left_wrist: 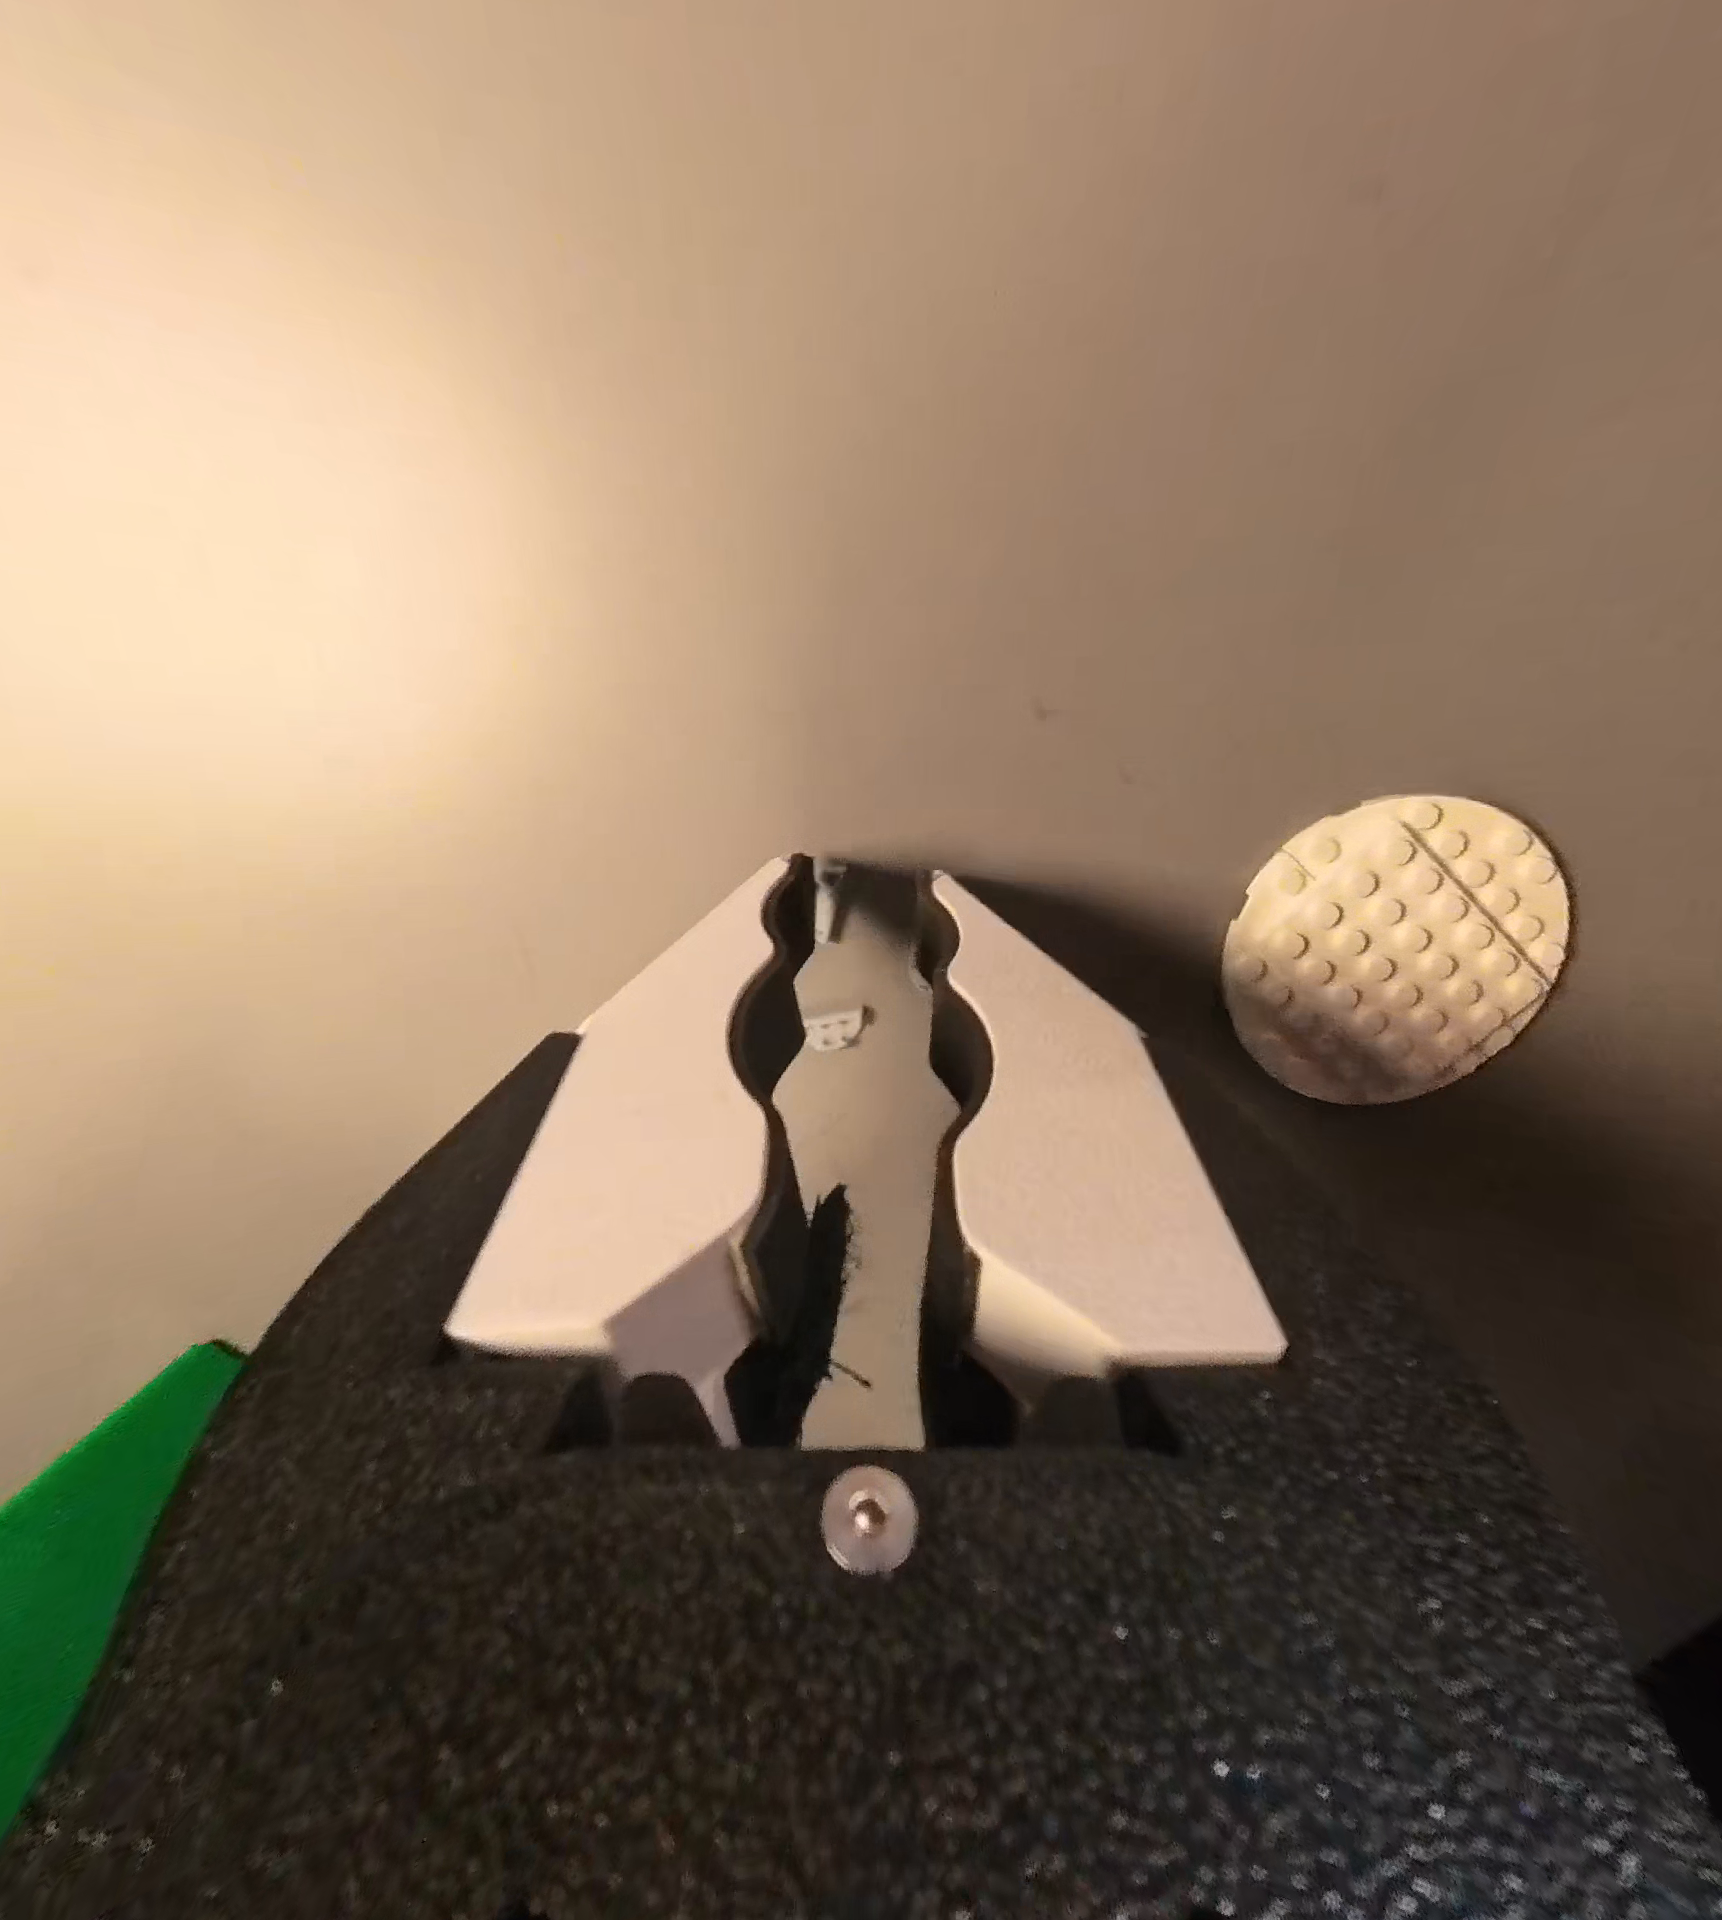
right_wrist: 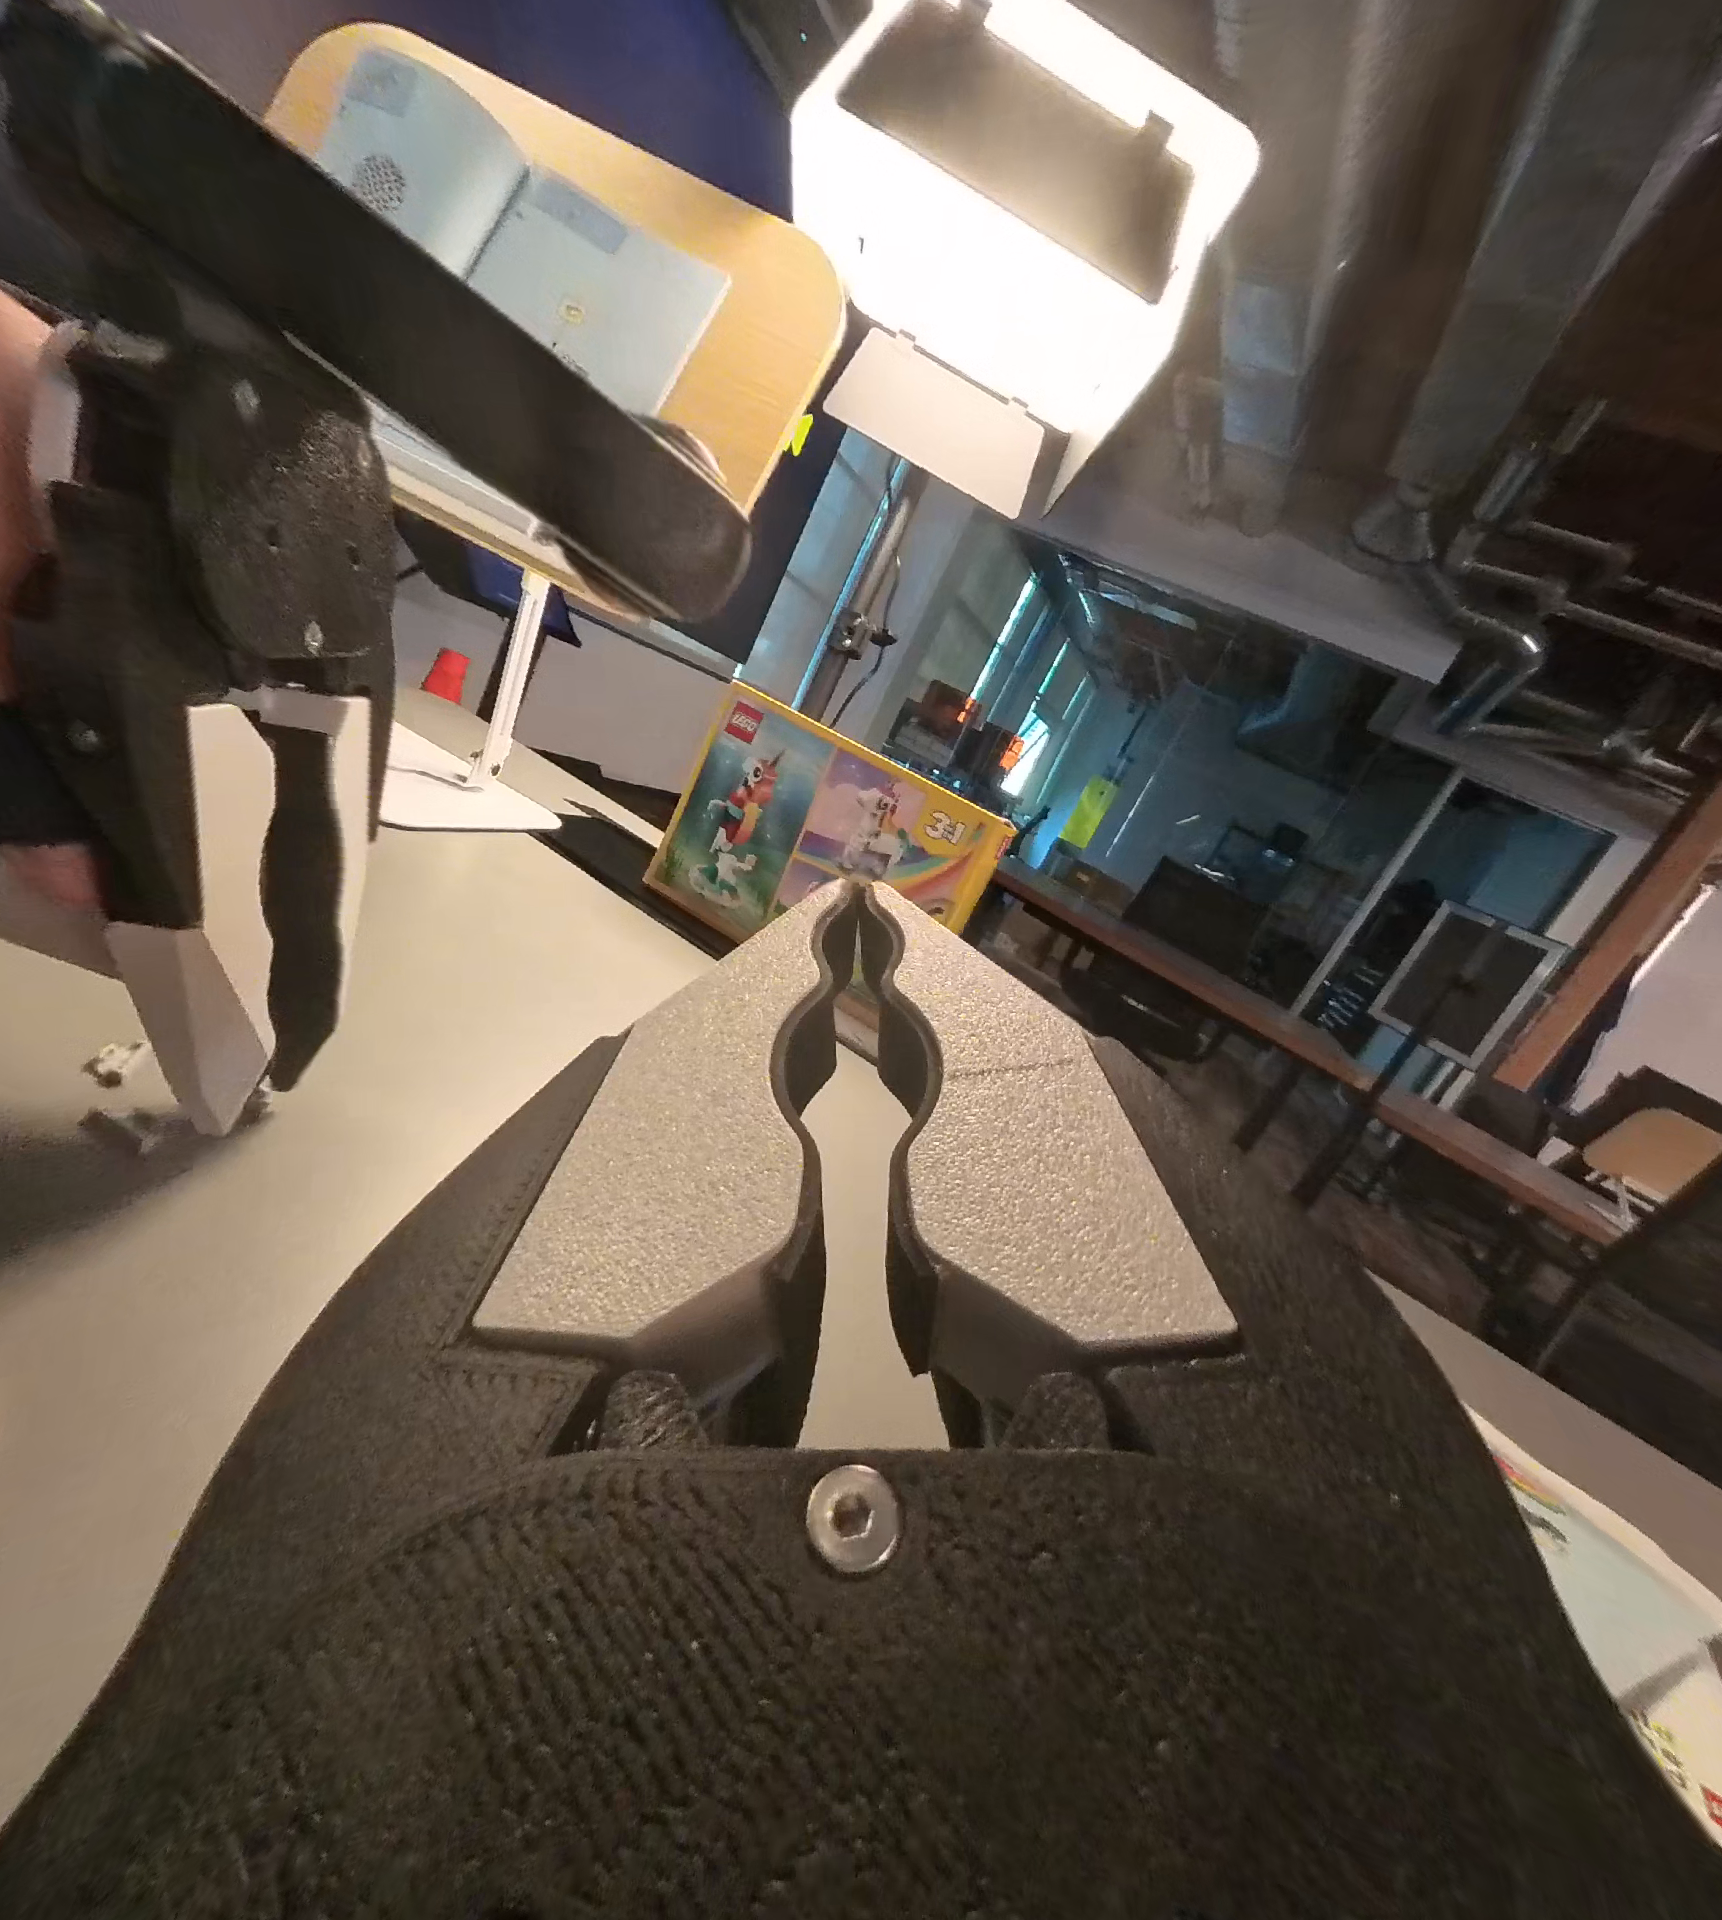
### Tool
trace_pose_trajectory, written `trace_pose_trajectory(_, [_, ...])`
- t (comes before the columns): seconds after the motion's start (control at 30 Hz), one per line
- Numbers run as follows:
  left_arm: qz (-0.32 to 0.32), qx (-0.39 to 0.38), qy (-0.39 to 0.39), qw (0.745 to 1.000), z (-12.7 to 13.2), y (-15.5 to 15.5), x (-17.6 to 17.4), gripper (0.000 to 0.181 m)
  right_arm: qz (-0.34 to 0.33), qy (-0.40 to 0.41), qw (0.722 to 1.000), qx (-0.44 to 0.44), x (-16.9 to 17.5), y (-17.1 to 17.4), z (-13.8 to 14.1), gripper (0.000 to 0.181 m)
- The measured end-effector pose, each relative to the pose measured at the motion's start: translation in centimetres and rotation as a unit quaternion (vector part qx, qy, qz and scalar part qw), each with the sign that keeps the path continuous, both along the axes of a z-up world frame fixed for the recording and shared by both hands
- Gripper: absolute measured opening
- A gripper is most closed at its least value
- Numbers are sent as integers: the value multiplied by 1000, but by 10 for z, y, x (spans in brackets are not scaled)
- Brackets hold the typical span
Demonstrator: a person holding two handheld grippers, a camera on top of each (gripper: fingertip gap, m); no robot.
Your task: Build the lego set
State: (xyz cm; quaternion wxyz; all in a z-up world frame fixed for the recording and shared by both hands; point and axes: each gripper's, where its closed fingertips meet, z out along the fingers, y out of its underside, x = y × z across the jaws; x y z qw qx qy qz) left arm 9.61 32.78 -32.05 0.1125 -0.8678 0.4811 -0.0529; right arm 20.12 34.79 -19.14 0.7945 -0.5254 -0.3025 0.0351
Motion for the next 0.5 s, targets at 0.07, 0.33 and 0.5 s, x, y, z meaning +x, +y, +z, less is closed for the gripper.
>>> trace_pose_trajectory(0.07, [4, 15, 1, 1000, 5, 5, -2, 17, 0, -1, 1000, 2, 0, 0, 1, 0])
trace_pose_trajectory(0.33, [65, 236, -201, 949, 97, 21, 5, 9, -7, 3, 1000, -2, 4, 3, 0, 0])
trace_pose_trajectory(0.5, [94, 446, -334, 825, 142, 5, -25, 6, -7, -4, 1000, -3, 2, 4, -3, 0])
